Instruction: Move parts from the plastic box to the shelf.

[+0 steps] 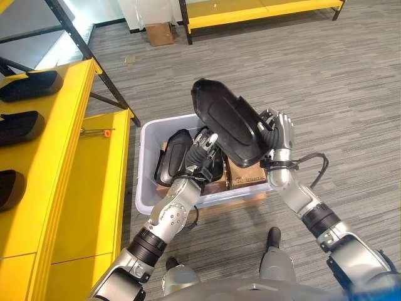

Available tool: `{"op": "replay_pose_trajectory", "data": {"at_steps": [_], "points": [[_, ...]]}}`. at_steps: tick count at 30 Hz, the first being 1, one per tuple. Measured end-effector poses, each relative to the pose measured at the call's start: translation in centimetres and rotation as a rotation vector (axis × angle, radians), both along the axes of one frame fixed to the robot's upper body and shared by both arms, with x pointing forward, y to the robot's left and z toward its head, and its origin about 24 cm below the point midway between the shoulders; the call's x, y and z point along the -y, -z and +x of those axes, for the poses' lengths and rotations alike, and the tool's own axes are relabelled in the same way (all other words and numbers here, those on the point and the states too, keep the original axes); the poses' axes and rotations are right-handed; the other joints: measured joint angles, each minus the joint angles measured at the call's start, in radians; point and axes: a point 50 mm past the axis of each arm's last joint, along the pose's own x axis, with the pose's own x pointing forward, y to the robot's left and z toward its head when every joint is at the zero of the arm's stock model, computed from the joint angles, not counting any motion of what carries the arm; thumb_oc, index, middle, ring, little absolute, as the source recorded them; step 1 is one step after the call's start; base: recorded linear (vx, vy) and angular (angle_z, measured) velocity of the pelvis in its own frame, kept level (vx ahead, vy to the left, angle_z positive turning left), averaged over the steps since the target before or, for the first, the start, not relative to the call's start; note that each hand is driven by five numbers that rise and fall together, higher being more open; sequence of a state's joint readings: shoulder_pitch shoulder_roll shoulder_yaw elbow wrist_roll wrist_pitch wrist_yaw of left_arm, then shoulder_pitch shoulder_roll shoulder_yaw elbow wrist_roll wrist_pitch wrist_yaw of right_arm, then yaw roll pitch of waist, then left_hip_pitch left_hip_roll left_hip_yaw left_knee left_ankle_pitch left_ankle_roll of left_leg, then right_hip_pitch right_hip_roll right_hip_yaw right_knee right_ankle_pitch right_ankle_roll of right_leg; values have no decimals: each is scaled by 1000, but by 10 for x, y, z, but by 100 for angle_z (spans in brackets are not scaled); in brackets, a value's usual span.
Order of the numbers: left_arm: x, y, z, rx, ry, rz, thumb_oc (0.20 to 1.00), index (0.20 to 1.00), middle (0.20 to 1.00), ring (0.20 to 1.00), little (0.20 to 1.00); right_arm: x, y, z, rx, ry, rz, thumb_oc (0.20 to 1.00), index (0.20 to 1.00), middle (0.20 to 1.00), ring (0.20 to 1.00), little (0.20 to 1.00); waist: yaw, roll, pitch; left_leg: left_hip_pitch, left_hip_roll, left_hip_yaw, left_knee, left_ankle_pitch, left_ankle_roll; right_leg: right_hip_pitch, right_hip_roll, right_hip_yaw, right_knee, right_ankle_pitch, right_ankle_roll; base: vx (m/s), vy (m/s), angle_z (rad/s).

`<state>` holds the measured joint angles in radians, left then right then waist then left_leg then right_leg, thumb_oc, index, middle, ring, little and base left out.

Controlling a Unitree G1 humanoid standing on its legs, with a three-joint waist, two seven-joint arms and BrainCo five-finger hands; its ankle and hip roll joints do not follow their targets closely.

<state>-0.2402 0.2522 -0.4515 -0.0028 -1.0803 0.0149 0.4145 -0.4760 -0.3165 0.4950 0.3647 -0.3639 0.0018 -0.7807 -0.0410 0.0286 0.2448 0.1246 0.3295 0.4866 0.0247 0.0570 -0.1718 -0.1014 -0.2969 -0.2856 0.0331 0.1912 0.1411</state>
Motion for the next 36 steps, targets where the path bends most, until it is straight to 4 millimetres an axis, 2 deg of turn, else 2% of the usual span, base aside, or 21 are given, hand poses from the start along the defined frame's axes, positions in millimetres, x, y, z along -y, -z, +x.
{"op": "replay_pose_trajectory", "data": {"at_steps": [16, 22, 36], "points": [[1, 2, -1, -27, 21, -23, 1000, 1000, 1000, 1000, 1000, 0, -9, 1, 29, -28, -69, 200, 200, 200, 200, 200, 0, 0, 0, 1, 0, 2, -4, 0, 0, -1, 1, 0, 0, -1, 2, 0, 0, 0], [-1, 0, 1, -20, 20, -12, 1000, 1000, 1000, 1000, 1000, -4, -20, 6, 61, -55, -132, 200, 200, 200, 200, 200, -1, 0, 0, 1, 0, 2, -4, 0, 0, -2, 1, 0, 0, -1, 2, 0, 0, 0], [-2, 3, 0, -55, 56, -13, 1000, 1000, 1000, 1000, 1000, -2, -19, 6, 61, -68, -182, 200, 200, 200, 200, 200, -4, -1, 0, 18, 0, 20, -7, -1, -1, -2, 6, 15, 0, -2, 3, 3, 2, -3]]}}
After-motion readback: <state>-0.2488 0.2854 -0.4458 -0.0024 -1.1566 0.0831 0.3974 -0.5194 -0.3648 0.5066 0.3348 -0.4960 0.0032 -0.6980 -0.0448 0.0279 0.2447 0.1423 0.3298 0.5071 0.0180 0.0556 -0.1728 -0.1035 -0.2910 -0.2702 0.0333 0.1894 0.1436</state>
